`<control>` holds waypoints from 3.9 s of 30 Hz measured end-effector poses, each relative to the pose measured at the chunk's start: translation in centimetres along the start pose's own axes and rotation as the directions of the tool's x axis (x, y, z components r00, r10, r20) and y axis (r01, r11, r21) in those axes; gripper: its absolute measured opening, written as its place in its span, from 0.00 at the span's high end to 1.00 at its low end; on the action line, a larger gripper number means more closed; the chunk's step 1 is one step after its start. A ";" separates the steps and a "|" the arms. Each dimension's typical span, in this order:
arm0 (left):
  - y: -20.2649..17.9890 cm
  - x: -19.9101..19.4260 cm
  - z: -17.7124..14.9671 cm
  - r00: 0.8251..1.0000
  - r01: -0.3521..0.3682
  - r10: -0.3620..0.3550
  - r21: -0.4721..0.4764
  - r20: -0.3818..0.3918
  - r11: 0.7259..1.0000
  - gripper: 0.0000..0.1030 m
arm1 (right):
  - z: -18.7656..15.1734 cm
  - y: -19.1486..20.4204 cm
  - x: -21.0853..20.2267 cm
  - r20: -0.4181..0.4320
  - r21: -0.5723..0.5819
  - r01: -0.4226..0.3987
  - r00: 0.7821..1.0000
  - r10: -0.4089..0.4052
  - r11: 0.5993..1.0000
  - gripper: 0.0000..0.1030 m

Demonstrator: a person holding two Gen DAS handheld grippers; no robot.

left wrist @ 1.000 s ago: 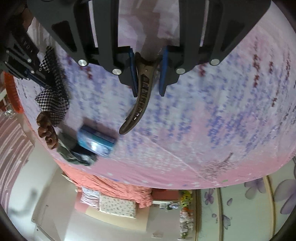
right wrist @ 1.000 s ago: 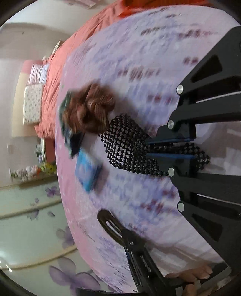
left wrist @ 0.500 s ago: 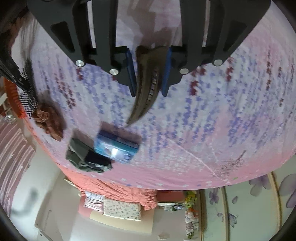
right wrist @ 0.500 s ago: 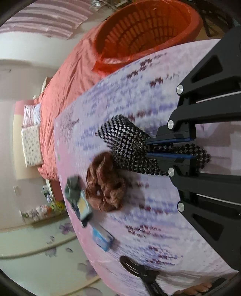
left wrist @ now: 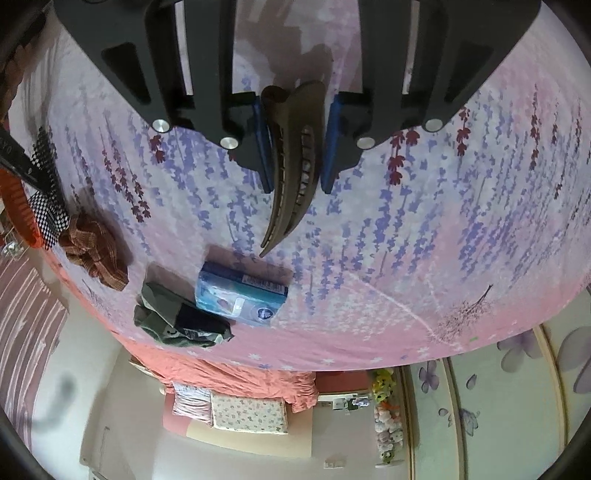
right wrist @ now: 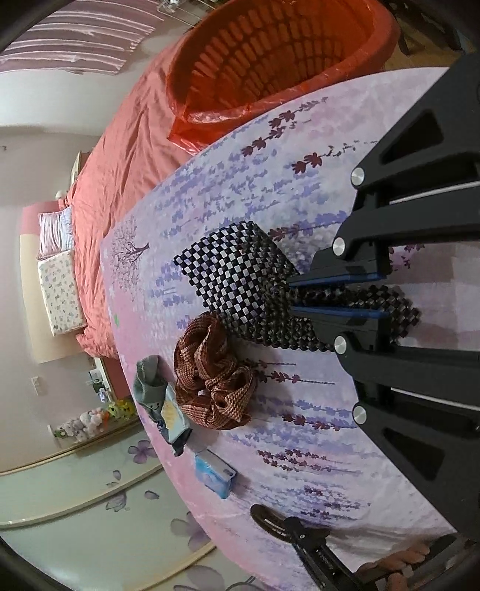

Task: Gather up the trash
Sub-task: 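Lift the mesh cloth with the right tool while the left tool holds the clip, then carry clip and mesh cloth over the orange basket and open both tools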

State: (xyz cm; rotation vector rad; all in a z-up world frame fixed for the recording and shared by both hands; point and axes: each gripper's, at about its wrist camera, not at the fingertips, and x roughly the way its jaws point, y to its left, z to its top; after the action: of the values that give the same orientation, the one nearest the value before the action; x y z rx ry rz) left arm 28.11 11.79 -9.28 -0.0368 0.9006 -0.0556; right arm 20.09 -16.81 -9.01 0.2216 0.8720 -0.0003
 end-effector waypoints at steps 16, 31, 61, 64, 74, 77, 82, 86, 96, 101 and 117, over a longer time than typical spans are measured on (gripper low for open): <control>0.4 -0.1 -0.1 1.000 -0.006 0.006 -0.006 -0.001 1.000 0.75 | -0.2 -0.8 -0.3 0.000 0.029 -0.037 0.999 0.037 0.999 0.89; -0.1 0.0 -0.1 0.999 -0.032 0.032 0.014 -0.003 0.999 0.75 | 0.8 0.7 -0.3 0.003 0.025 -0.009 1.000 0.009 1.000 0.34; -0.2 -0.8 -0.7 1.000 -0.009 0.009 -0.033 0.000 0.999 0.82 | -0.7 0.8 -1.2 -0.008 -0.028 0.034 0.999 -0.034 0.999 0.91; -0.1 -1.2 -0.8 1.000 0.027 -0.027 -0.062 0.003 0.998 0.82 | -0.7 0.7 -2.3 0.010 -0.017 0.007 1.000 -0.006 1.000 0.91; -1.0 -4.3 -0.2 0.998 0.046 -0.043 -0.062 0.042 0.997 0.82 | 0.7 -0.2 -6.0 0.069 0.034 -0.070 0.995 0.068 0.997 0.91; -2.1 -5.8 0.3 0.996 0.063 -0.060 -0.052 0.060 0.997 0.82 | 1.1 -0.3 -7.2 0.095 0.033 -0.078 0.993 0.075 0.996 0.91; -4.6 -8.3 0.9 0.989 0.113 -0.109 -0.032 0.097 0.993 0.82 | 1.6 -0.9 -9.4 0.139 0.043 -0.091 0.987 0.085 0.995 0.91; -7.0 -10.1 1.6 0.981 0.148 -0.146 -0.006 0.124 0.989 0.82 | 1.9 -2.1 -10.9 0.171 0.055 -0.095 0.982 0.084 0.994 0.91; -15.1 -12.4 2.3 0.950 0.270 -0.280 0.088 0.140 0.959 0.82 | 1.9 -7.0 -13.8 0.236 0.117 -0.066 0.971 0.037 0.991 0.91; -20.8 -12.3 2.2 0.923 0.351 -0.368 0.147 0.113 0.925 0.82 | 2.1 -10.9 -14.7 0.257 0.169 -0.039 0.966 -0.006 0.985 0.91; -38.9 -6.2 1.1 0.862 0.500 -0.501 0.293 -0.078 0.815 0.82 | 3.2 -22.2 -12.2 0.247 0.346 -0.011 0.966 -0.080 0.938 0.90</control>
State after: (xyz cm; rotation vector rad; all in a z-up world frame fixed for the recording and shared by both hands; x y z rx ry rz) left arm 23.90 -26.63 -1.60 0.0146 0.8514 -0.6918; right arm 12.68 -40.21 -2.06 0.5237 0.6096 -0.2137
